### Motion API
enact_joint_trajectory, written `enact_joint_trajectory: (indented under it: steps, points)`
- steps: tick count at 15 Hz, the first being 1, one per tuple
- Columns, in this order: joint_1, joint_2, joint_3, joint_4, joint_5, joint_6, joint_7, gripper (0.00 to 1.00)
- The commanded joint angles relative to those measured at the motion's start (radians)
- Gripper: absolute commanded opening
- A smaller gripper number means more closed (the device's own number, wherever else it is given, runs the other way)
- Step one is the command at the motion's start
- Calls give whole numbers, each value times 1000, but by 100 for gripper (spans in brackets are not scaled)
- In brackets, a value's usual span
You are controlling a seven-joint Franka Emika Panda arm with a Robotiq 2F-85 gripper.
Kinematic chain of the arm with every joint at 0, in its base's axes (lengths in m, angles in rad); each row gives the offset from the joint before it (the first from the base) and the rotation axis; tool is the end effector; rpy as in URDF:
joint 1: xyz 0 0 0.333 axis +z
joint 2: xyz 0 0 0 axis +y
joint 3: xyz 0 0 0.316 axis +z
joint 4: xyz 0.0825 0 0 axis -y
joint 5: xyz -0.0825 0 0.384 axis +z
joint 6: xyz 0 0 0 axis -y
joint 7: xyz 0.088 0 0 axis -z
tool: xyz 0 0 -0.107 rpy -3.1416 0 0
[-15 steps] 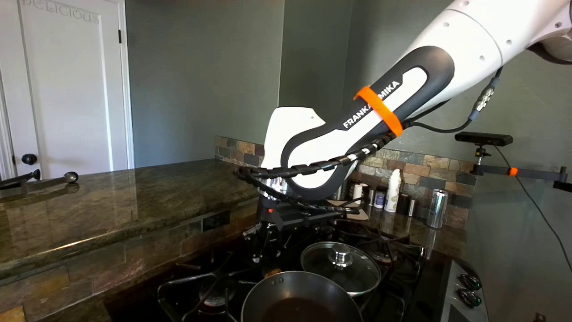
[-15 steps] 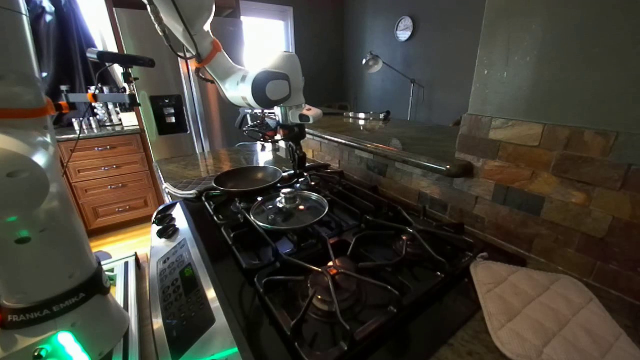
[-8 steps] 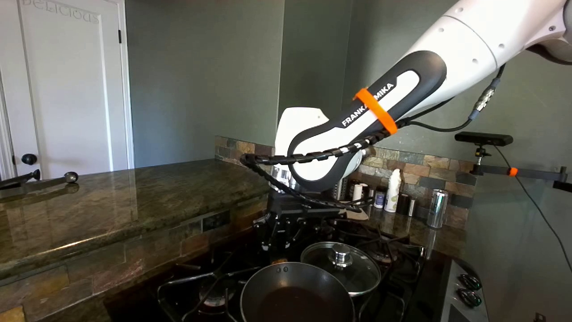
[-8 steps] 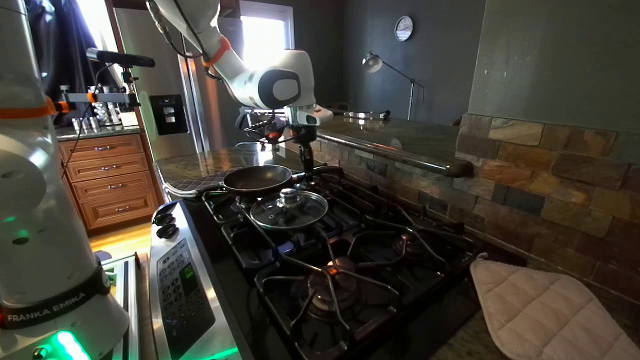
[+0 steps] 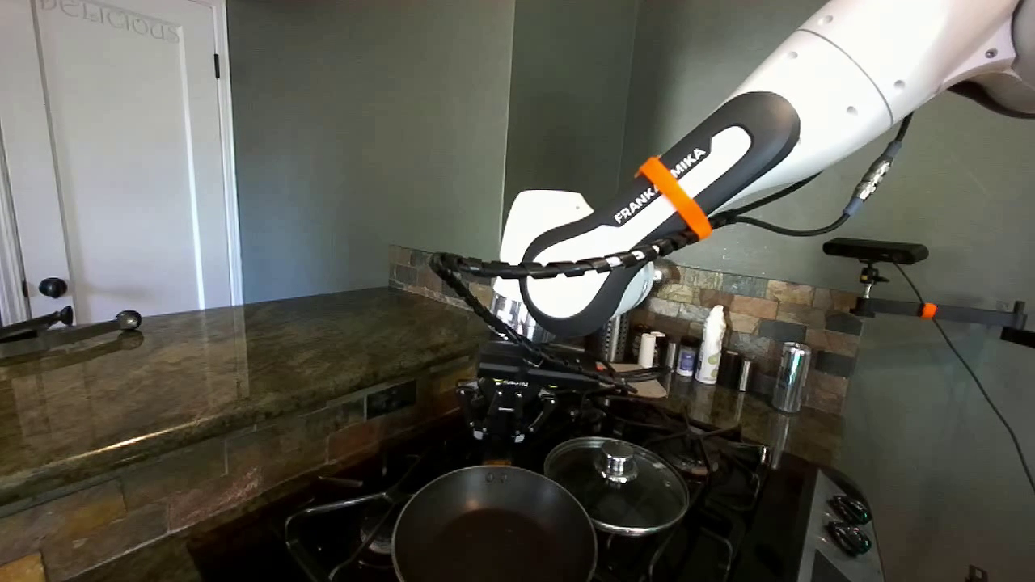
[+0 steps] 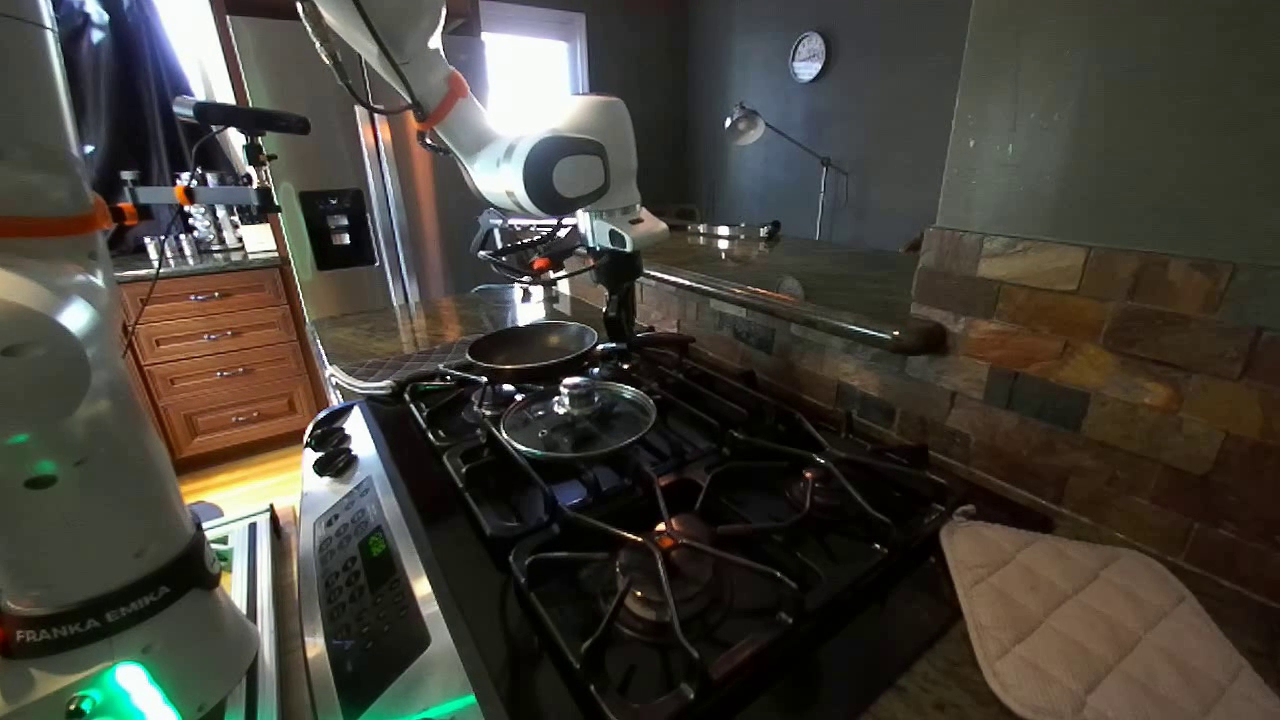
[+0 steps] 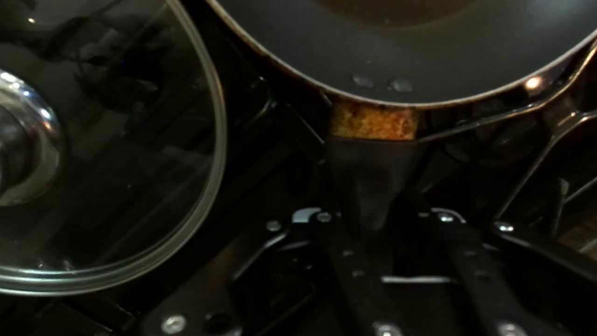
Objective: Remove the lid from the pan, move the pan backwards then put back the lid
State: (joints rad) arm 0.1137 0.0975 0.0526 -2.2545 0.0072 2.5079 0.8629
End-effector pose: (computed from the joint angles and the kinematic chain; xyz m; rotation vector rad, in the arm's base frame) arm 0.5397 0.0904 0.3357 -2.8635 1.0497 -0.2002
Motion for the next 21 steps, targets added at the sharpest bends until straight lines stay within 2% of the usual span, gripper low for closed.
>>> enact_joint_trajectory:
  steps: [1,4,5,6,19,20,21]
  points:
    - [2,20,-11,32,-5,16,127,9]
    - [-5,33,-27,46,-13,26,216,9]
    - [-5,9,-16,28,-2,3,148,9]
    - [-7,11,-19,31,-2,3,152,34]
    - [-7,10,-18,31,-2,3,150,34]
    - [-7,10,-18,31,-2,3,150,59]
    - [-10,8,-14,33,14,-15,130,60]
